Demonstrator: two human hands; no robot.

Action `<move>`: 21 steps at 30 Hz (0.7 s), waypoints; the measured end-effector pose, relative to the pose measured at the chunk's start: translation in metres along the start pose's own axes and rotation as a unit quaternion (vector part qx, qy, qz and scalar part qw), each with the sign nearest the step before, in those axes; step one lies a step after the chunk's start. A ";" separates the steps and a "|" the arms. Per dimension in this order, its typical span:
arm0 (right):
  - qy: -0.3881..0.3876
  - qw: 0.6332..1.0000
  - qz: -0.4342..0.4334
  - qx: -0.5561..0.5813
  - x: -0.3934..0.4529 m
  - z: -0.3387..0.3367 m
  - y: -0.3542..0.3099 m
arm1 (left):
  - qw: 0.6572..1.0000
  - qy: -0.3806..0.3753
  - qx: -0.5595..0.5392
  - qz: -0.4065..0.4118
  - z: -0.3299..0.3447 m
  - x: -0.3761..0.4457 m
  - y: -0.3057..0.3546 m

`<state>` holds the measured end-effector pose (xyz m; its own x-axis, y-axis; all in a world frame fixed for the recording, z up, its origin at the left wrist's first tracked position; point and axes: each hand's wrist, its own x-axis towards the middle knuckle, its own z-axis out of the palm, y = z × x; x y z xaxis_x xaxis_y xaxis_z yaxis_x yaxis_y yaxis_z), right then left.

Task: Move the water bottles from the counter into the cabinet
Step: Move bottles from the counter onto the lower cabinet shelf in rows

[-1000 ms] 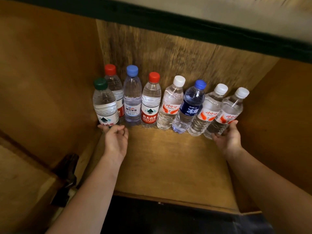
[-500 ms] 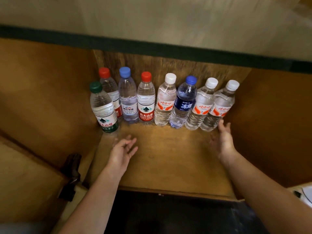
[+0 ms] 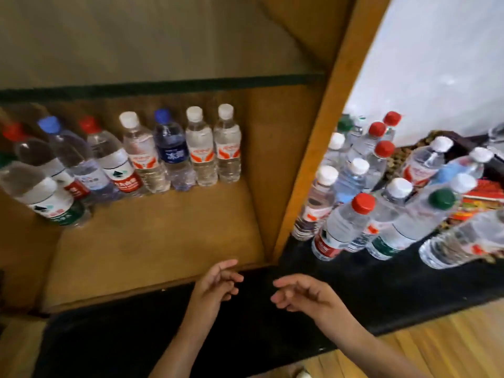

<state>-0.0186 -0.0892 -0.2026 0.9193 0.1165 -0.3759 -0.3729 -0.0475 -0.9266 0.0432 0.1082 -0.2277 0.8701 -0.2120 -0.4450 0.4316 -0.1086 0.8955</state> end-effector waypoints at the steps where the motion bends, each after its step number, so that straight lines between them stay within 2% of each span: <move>1: 0.019 1.000 -0.010 0.003 -0.011 -0.015 0.006 | 1.000 -0.019 0.016 0.002 0.017 -0.003 -0.003; 5: 0.129 0.991 -0.038 -0.019 -0.044 -0.074 0.032 | 0.995 -0.068 0.073 0.019 0.075 -0.013 -0.009; 11: 0.266 0.961 -0.069 -0.038 -0.069 -0.154 0.060 | 0.987 -0.067 0.133 0.063 0.143 -0.009 -0.003; 18: 0.429 0.899 -0.075 -0.052 -0.077 -0.233 0.069 | 0.984 0.065 0.085 0.140 0.206 0.018 0.019; 21: 0.502 0.858 -0.089 -0.058 -0.074 -0.261 0.062 | 0.975 0.107 0.091 0.171 0.221 0.028 0.028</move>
<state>-0.0772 -0.3596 -0.2319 0.6269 -0.7790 0.0162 -0.2535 -0.2235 -0.9411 0.0274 -0.1155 -0.2155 0.9939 -0.0612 -0.0921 0.0748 -0.2408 0.9677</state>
